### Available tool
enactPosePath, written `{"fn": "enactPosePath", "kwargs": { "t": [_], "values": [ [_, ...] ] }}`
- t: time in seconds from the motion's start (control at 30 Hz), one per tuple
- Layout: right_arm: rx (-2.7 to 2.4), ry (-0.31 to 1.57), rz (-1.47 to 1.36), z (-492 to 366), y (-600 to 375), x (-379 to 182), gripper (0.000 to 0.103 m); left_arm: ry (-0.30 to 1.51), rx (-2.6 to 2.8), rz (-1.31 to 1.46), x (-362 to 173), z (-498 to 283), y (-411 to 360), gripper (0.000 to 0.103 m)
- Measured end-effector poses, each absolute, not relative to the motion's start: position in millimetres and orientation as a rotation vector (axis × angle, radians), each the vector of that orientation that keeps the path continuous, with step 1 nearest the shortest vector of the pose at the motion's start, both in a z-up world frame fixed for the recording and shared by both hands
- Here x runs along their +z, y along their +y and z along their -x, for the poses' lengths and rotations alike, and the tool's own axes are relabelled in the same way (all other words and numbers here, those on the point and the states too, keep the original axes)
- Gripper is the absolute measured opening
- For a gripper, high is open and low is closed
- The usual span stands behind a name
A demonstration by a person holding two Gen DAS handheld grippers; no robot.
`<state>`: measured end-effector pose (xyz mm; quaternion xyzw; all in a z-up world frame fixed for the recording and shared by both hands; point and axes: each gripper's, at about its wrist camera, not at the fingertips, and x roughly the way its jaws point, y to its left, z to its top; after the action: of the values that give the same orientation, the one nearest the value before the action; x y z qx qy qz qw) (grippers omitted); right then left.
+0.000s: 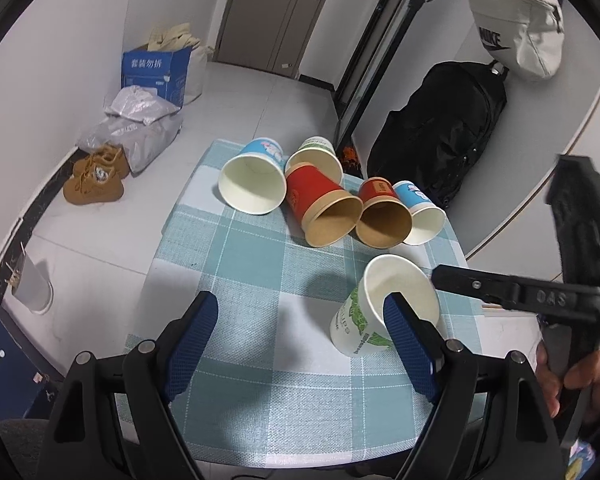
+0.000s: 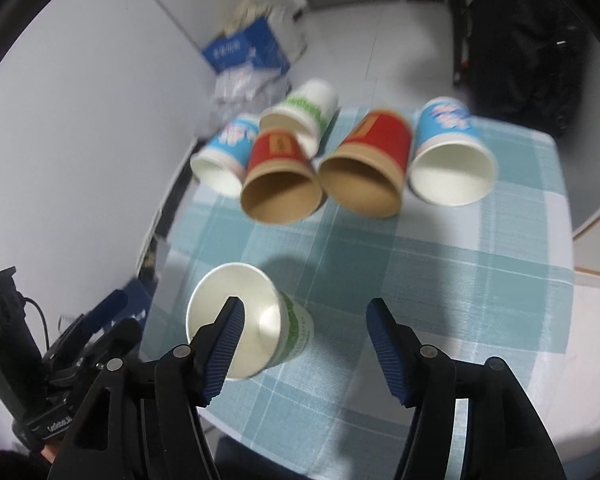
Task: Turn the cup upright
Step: 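Tilt the cup upright with the right gripper, opening facing up, then open the right gripper and withdraw from the upright cup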
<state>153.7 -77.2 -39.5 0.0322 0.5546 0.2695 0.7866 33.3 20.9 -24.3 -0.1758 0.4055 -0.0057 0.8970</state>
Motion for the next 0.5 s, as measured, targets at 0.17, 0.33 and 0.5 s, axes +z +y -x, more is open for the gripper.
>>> {"fn": "enactPosePath", "kwargs": {
  "t": [0.17,0.33,0.5],
  "values": [
    [0.556,0.994,-0.057,-129,-94,-21,0.063,0.807,-0.004,0.347,-19,-30,16,0.082],
    [0.527,0.794,-0.055,-93,-103,-3,0.069,0.769,-0.007,0.318,-13,-25,5,0.082],
    [0.472,0.66,-0.038,-64,-109,-6,0.077,0.746,-0.021,0.282,-9,-19,-7,0.082]
  ]
}}
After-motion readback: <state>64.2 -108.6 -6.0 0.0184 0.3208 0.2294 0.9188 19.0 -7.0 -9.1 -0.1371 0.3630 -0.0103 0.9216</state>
